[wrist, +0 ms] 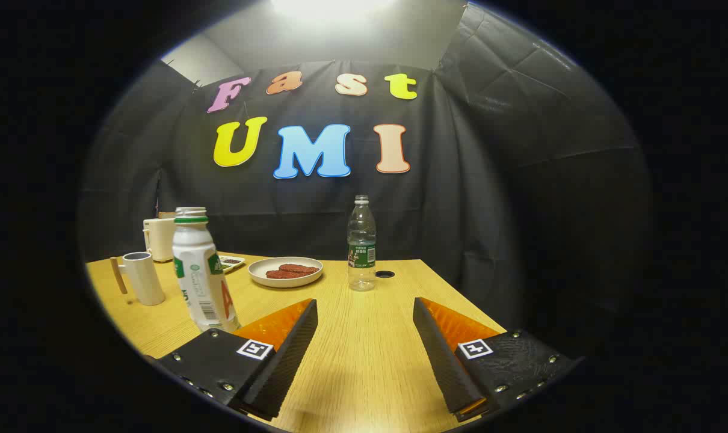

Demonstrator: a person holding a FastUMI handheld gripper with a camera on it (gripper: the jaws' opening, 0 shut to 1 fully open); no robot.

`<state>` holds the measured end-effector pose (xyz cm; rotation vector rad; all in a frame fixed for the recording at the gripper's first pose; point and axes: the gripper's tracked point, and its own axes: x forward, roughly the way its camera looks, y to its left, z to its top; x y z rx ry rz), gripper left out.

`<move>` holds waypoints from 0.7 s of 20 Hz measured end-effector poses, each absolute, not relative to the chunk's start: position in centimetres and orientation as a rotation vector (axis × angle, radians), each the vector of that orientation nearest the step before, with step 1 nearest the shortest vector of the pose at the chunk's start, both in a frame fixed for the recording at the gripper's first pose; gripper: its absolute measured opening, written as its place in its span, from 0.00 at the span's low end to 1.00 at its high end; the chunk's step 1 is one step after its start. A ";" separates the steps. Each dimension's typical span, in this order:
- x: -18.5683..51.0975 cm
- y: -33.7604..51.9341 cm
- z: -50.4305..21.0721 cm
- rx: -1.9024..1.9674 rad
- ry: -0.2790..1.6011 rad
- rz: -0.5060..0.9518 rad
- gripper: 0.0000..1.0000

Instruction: Take the bottle from table, then pour the juice into the cup, finally place the bottle on the coaster

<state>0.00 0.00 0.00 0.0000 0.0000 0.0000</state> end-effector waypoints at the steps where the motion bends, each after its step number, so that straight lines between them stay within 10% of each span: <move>1: 0.0 -0.3 0.2 -0.007 -0.004 -0.015 0.96; 14: -1.0 4.0 4.2 0.084 -0.067 0.068 0.96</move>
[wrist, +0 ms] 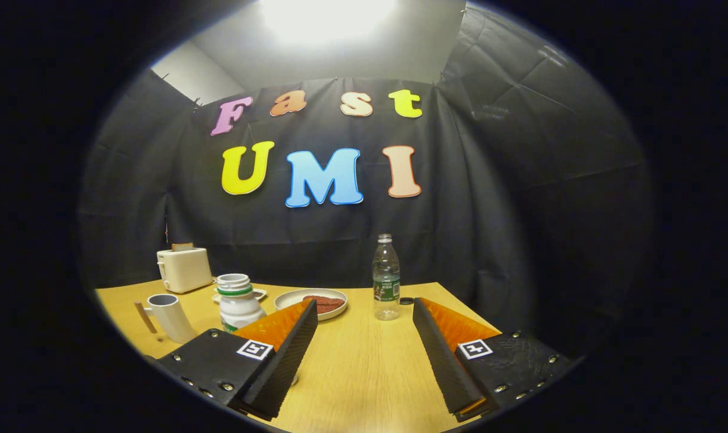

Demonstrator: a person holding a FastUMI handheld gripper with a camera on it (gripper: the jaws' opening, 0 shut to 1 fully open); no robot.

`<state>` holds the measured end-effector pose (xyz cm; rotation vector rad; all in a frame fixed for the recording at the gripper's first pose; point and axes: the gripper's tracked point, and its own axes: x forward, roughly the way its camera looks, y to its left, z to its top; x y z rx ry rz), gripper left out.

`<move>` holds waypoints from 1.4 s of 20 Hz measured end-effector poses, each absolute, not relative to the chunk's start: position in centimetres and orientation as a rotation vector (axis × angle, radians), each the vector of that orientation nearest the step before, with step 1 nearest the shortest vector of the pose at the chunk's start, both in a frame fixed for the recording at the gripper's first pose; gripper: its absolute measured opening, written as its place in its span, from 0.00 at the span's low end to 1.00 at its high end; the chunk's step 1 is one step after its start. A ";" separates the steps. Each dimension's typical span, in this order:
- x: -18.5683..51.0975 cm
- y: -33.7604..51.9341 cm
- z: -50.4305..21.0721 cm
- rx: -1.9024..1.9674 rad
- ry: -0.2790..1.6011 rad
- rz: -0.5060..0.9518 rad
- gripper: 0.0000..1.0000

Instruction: Take the bottle from table, then pour the juice into the cup, finally place the bottle on the coaster

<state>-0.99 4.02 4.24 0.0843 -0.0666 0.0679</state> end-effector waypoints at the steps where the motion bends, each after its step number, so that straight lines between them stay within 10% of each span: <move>1: -1.5 4.6 4.4 0.097 -0.061 0.086 0.96; 28: -1.9 11.1 0.6 0.078 0.086 0.232 0.96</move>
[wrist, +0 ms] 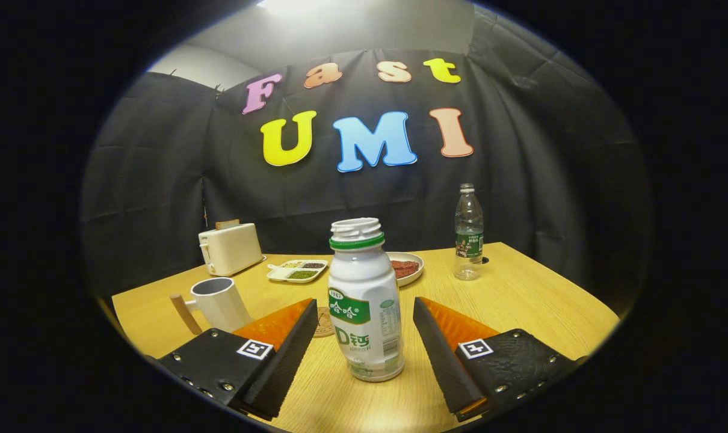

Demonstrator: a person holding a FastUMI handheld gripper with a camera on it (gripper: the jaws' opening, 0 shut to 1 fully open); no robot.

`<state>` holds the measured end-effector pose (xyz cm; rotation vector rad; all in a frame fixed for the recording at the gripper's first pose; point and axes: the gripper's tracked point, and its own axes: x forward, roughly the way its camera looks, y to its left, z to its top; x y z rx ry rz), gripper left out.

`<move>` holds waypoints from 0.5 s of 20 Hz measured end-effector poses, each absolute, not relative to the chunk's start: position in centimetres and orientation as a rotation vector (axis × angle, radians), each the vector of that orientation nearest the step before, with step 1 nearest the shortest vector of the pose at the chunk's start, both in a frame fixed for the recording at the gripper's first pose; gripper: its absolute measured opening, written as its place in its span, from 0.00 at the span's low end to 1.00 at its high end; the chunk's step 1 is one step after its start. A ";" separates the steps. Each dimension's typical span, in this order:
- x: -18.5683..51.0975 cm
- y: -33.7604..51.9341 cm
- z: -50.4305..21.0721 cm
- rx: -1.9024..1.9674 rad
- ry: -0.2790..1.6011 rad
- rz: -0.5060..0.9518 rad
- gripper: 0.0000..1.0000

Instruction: Take the bottle from table, then pour the juice into the cup, finally place the bottle on the coaster

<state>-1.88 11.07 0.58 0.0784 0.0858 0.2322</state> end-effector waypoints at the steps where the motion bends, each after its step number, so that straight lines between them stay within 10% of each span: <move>1: -1.8 11.0 0.5 0.075 0.091 0.224 0.96; 10: -1.7 10.8 -0.9 0.089 0.160 0.174 0.75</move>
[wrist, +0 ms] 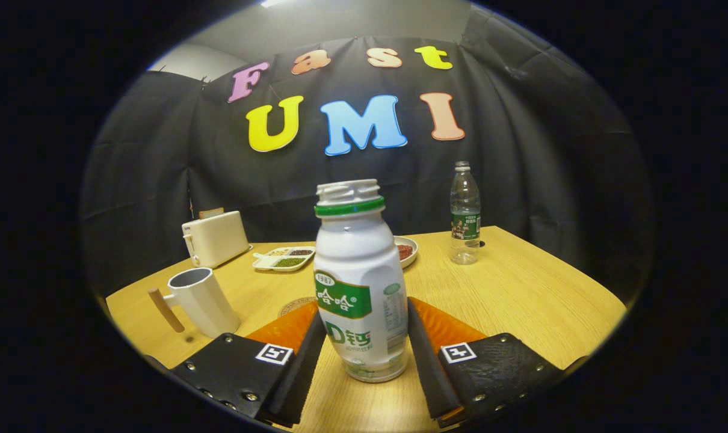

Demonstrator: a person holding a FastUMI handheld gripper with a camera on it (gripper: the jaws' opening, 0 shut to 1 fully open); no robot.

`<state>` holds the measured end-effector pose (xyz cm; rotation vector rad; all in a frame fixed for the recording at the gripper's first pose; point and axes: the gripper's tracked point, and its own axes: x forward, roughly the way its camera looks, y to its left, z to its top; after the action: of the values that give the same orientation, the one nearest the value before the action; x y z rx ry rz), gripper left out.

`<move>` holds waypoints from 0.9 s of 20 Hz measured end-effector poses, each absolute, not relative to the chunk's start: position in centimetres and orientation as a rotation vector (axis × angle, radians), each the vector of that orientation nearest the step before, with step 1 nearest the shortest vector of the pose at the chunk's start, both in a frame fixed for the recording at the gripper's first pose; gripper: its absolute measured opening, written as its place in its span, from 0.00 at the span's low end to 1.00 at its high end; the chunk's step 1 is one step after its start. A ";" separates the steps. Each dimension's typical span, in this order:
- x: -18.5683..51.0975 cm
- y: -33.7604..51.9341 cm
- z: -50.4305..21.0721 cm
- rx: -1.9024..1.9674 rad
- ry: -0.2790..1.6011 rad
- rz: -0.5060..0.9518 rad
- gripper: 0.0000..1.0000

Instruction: Take the bottle from table, then pour the juice into the cup, finally place the bottle on the coaster

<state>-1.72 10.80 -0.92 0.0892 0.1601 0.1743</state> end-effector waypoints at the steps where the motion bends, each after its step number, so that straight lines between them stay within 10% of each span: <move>1: -1.6 10.5 -0.9 0.074 0.165 0.161 0.74; 18: -0.9 8.8 3.0 -0.372 0.065 0.140 0.67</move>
<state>-0.86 8.76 2.98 -0.3724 0.0655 0.1404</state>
